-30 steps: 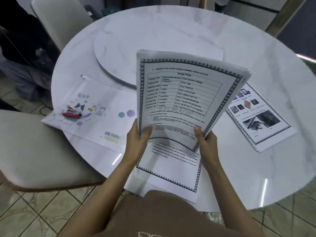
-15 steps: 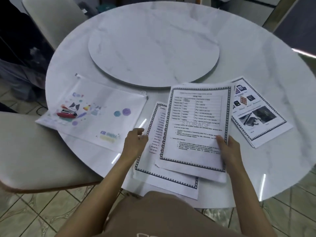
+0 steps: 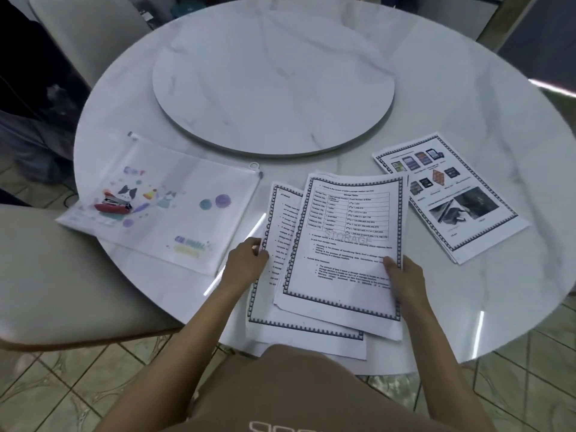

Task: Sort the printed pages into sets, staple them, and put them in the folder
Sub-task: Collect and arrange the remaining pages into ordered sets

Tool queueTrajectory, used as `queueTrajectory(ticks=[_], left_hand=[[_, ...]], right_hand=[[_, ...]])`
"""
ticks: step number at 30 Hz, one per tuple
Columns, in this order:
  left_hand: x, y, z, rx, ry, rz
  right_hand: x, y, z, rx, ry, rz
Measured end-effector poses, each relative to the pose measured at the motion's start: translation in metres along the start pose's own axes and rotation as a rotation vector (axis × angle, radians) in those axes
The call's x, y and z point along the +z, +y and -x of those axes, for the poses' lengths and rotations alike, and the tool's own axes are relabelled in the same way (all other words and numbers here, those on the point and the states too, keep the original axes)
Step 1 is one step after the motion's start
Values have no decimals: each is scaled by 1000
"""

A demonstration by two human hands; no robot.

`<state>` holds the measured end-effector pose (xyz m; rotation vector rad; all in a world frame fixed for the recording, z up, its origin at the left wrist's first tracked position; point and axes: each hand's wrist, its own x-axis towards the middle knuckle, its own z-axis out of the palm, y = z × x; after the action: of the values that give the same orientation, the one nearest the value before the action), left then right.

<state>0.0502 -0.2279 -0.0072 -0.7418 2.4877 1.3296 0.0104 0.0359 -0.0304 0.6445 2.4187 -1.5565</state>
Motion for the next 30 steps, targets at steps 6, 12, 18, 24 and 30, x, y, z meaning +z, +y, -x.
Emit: queueTrajectory(ticks=[6, 12, 18, 24, 30], left_hand=[[1, -11, 1, 138, 220, -73], [-46, -20, 4, 266, 427, 15], [-95, -32, 0, 238, 625, 7], [-121, -38, -4, 247, 562, 252], [-128, -28, -3, 230, 516, 547]], right_hand=[[-1, 0, -1, -5, -12, -12], [6, -9, -3, -35, -33, 2], [13, -14, -4, -50, -53, 0], [18, -14, -3, -62, -85, 21], [20, -13, -4, -75, -99, 19]])
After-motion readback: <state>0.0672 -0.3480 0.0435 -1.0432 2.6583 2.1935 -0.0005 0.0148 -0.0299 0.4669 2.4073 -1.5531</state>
